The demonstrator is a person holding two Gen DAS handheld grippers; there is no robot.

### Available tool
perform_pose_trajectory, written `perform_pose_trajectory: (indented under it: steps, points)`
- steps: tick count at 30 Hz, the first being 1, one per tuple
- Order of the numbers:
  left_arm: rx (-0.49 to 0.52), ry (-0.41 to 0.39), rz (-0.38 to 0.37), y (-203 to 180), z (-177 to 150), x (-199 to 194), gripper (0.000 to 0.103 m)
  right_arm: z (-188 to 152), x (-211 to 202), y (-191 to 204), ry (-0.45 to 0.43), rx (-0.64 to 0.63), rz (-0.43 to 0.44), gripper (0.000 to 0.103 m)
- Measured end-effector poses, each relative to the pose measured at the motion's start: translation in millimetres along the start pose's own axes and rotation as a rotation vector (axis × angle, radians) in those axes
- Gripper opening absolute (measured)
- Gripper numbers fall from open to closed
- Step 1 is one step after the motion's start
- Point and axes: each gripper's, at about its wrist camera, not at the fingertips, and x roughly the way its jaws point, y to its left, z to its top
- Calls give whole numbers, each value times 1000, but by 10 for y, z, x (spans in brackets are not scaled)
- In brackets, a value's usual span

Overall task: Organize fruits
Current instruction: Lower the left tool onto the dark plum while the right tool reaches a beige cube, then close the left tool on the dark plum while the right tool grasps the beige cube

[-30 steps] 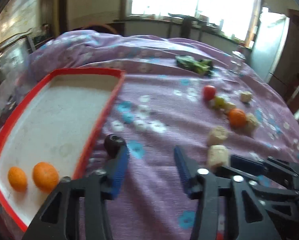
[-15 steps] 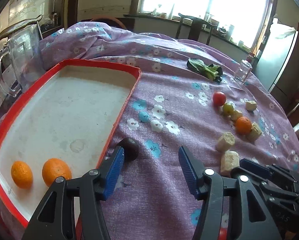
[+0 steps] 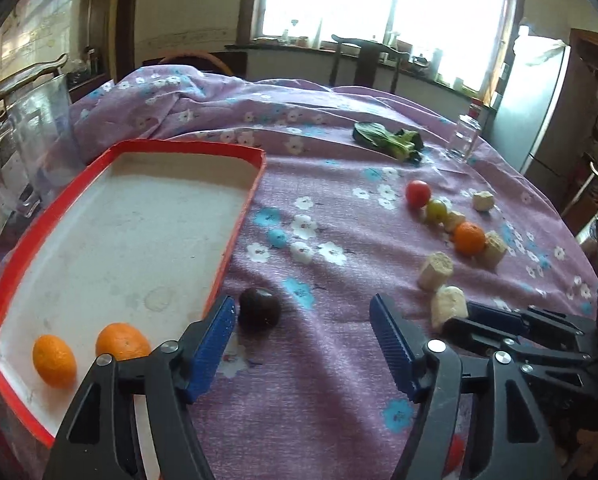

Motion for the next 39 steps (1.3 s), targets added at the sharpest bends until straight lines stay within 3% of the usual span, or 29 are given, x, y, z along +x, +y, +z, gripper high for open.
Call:
perform_pose_trajectory:
  steps: [3,8,10,11,13,14,15,16,19,21,22,23,27,29,30,33,39]
  points:
    - [-14,15,3,6,6,44,71,5,9,12,0,-4,-5,35]
    - [68,33,102,-198,33,215,70,0,30,24,-1,-10,-15,35]
    - [90,45,109,-272,65,287,68,-1,31,32,-1,-15,-18,35]
    - [96,76,96,-278,72,350,59,-2,29,32,-2,-16,-22,34]
    - [111,88,164,-279,72,437,51,-8,25,32,-4,-16,-21,33]
    - [107,83,169,-240,87,447,42,-11,17,32,-5,-15,-21,32]
    - [92,80,167,-197,97,428,30,-14,2,33,-8,-15,-25,31]
    - [75,79,156,-143,113,401,24,-17,-14,34,-12,-14,-28,28]
    - [15,80,76,30,137,309,23,-1,-82,42,-25,-11,-27,24]
    - [26,67,85,27,133,248,22,12,-130,63,-33,-15,-27,22]
    - [32,57,88,14,127,210,22,19,-153,74,-36,-18,-25,10]
    - [31,51,84,21,125,169,22,23,-178,91,-39,-21,-24,8]
    - [10,29,27,51,86,-17,22,29,-237,160,-43,-43,-32,6]
    - [27,16,25,47,30,-125,22,13,-247,164,-46,-35,-39,7]
    - [33,12,18,42,-4,-177,22,1,-254,142,-50,-15,-39,13]
    - [37,5,-4,76,-111,-319,22,-49,-284,96,-62,26,-27,42]
    - [22,-8,-36,153,-238,-596,22,-60,-184,220,-35,-12,-30,42]
